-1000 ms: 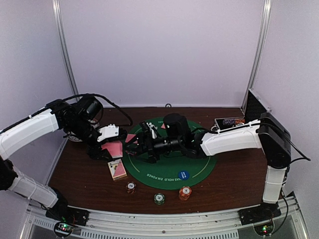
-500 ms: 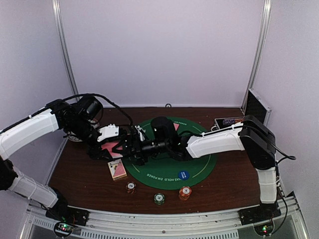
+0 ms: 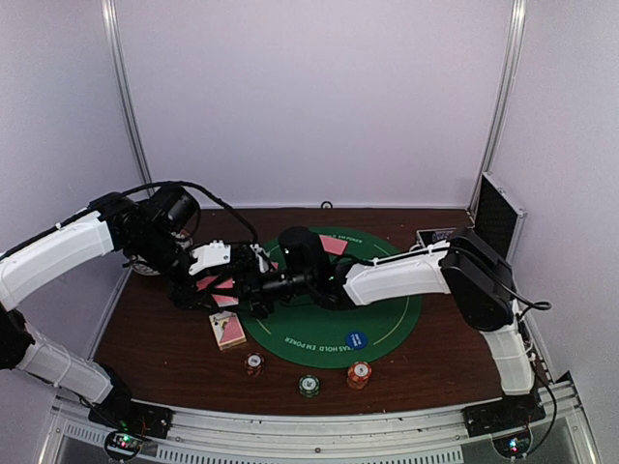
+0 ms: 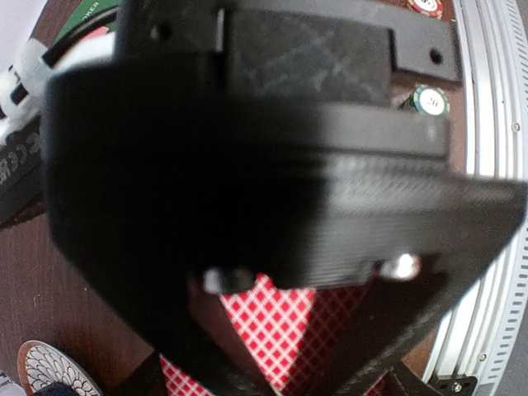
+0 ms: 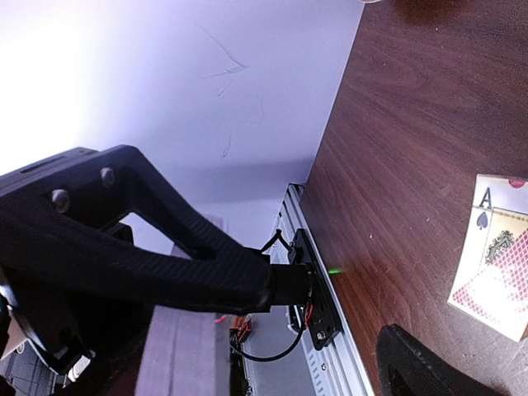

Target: Distribute texas hold em gaming equipment

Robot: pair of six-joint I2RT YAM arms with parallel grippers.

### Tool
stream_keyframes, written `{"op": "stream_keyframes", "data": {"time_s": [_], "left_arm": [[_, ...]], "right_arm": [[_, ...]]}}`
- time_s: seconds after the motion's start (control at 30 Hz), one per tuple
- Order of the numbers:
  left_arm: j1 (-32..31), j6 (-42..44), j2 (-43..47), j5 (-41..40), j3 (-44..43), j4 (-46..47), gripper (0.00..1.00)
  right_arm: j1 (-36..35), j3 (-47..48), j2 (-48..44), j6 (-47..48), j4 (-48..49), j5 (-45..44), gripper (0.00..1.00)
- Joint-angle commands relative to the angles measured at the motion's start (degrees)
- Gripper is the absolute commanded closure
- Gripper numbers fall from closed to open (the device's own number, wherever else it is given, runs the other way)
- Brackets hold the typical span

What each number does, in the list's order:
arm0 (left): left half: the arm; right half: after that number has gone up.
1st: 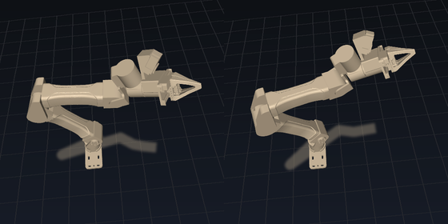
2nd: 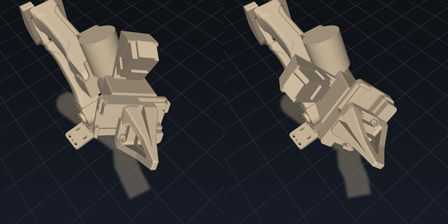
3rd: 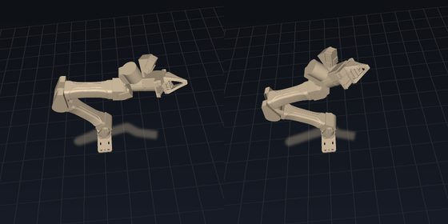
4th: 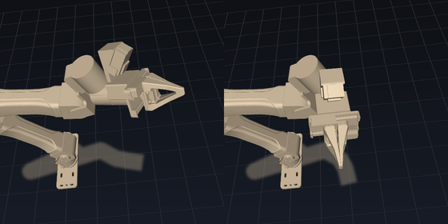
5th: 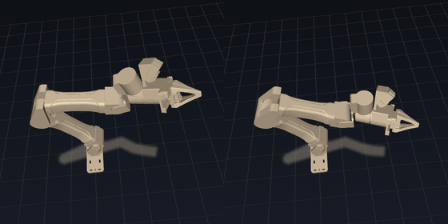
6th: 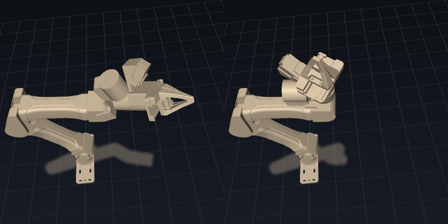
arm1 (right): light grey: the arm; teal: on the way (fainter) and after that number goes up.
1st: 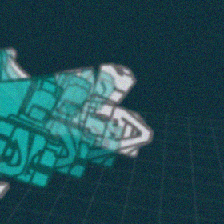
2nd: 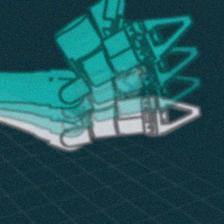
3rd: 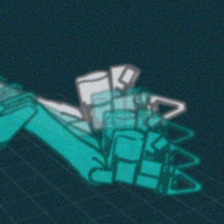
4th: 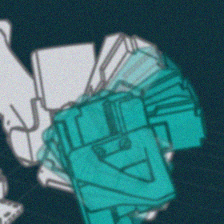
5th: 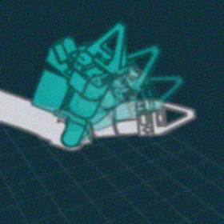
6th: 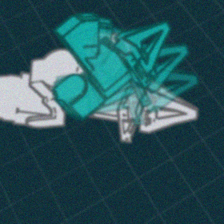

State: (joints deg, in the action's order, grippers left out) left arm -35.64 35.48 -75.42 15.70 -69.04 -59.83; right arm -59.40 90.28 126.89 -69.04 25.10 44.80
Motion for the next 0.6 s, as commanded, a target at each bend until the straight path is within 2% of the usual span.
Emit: {"op": "stream_keyframes", "data": {"time_s": [0.0, 0.57], "left_arm": [[-0.1, -0.1, 1.1, 1.2, -2.2, 2.1, 1.00], [-0.1, 0.2, 1.9, 1.1, -1.6, 2.0, 1.00]], "right_arm": [[-0.4, 2.8, 2.2, -1.4, 0.6, 0.9, 0.12], [2.9, -8.2, -4.9, -0.2, -2.2, 0.3, 0.26]]}}
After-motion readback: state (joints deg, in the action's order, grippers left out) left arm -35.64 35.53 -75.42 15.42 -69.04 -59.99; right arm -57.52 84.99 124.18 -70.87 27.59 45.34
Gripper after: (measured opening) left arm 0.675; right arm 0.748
